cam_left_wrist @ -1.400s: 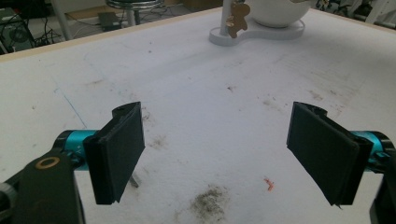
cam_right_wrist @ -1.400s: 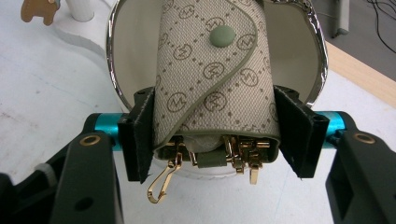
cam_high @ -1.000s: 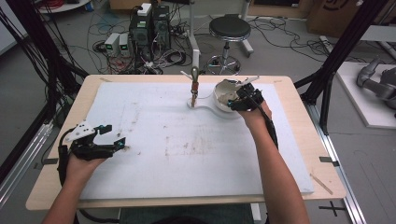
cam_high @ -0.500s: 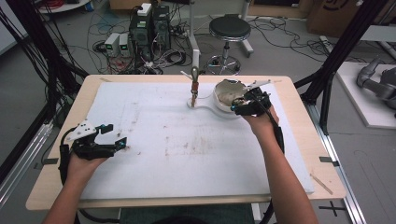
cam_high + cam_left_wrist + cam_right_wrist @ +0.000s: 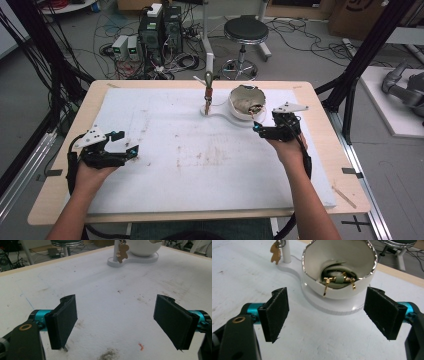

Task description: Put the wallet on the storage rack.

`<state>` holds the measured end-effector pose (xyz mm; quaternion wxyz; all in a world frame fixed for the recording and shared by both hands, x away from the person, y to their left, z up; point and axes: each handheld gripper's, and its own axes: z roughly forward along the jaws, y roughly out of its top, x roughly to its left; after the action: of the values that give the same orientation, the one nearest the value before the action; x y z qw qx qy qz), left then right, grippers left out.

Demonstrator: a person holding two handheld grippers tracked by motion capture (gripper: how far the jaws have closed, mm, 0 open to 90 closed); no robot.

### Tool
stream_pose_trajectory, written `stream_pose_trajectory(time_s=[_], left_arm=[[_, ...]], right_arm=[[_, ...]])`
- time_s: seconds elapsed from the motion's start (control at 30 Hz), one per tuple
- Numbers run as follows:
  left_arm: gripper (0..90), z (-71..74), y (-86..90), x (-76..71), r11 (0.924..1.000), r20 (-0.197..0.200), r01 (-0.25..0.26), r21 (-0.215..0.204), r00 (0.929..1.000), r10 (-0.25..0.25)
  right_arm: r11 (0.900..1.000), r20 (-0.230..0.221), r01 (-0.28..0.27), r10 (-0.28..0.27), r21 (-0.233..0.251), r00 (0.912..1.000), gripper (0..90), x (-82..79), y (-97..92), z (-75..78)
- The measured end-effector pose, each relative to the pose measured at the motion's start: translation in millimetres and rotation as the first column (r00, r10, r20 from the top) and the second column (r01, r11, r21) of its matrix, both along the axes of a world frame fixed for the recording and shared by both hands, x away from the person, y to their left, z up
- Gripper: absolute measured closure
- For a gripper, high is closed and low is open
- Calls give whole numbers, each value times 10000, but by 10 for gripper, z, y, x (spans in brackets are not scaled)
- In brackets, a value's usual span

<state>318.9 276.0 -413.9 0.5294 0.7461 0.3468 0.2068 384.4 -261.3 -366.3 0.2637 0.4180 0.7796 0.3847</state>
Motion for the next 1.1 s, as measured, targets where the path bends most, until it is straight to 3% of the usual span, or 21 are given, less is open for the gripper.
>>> stream_pose_trajectory(time_s=[0.17,0.5,0.7,0.9,1.1], left_arm=[[190,-10,-30,17,9999,-17,113,5,9999,-113],[190,6,-41,44,9999,30,141,-49,9999,-141],[190,-9,-39,33,9999,-15,127,-45,9999,-127],[190,-17,-91,44,9995,-94,272,165,9996,-271],[190,-40,-74,62,9996,-149,246,99,9996,-244]], right_arm=[[9998,193,-74,71,169,9998,187,-162,-43,-124],[9989,39,-211,209,426,9998,185,-289,-116,-297],[9986,112,-171,166,510,9998,185,-285,-147,-321],[9991,169,-323,318,263,9994,185,-276,-122,-335],[9993,55,-280,278,233,9996,185,-250,-127,-353]])
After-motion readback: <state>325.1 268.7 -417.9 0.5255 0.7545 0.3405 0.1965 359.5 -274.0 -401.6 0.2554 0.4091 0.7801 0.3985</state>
